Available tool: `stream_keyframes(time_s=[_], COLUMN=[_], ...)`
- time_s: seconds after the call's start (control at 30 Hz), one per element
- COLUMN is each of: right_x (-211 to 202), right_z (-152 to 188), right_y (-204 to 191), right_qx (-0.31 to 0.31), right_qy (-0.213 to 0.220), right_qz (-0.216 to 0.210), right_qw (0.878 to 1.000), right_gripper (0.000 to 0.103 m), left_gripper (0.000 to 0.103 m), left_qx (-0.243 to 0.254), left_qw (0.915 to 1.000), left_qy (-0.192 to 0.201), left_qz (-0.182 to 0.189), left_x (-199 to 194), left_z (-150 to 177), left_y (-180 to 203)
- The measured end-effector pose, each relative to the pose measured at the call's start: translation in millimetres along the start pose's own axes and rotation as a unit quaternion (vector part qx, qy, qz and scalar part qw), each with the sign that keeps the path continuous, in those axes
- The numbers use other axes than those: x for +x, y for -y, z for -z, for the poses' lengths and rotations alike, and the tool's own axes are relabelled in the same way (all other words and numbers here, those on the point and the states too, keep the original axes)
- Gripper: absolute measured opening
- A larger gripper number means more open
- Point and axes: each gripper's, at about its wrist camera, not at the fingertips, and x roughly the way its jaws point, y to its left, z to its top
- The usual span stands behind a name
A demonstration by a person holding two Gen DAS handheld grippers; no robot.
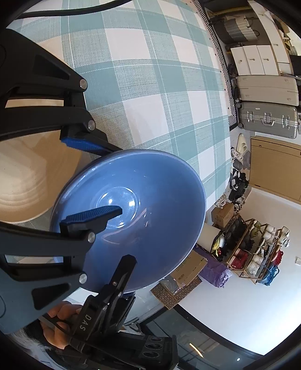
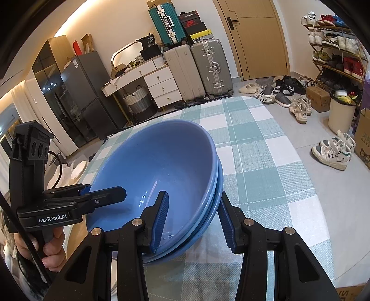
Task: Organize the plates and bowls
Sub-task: 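Lift the bowl stack with both tools and carry it over the cream plates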
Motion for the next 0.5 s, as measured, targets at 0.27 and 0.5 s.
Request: stream_keyframes(time_s=[0.27,0.5], right_x=[-15,-29], right_z=[1,4], right_y=[-8,-21], right_qx=[-0.007,-0.020], right_qy=[0.012,0.019], right_qz=[-0.003,-0.007], right_qw=[1.000,1.000], right_gripper=[0.045,0.045], left_gripper=[0.040,0.040], left_qx=[0.006,0.005], left_qw=[0.9998,0.9995], left_qy=[0.016,0.029], left_qz=[-0.005,-0.011], left_x=[-23,-47], left_z=[4,13], left_y=[7,10])
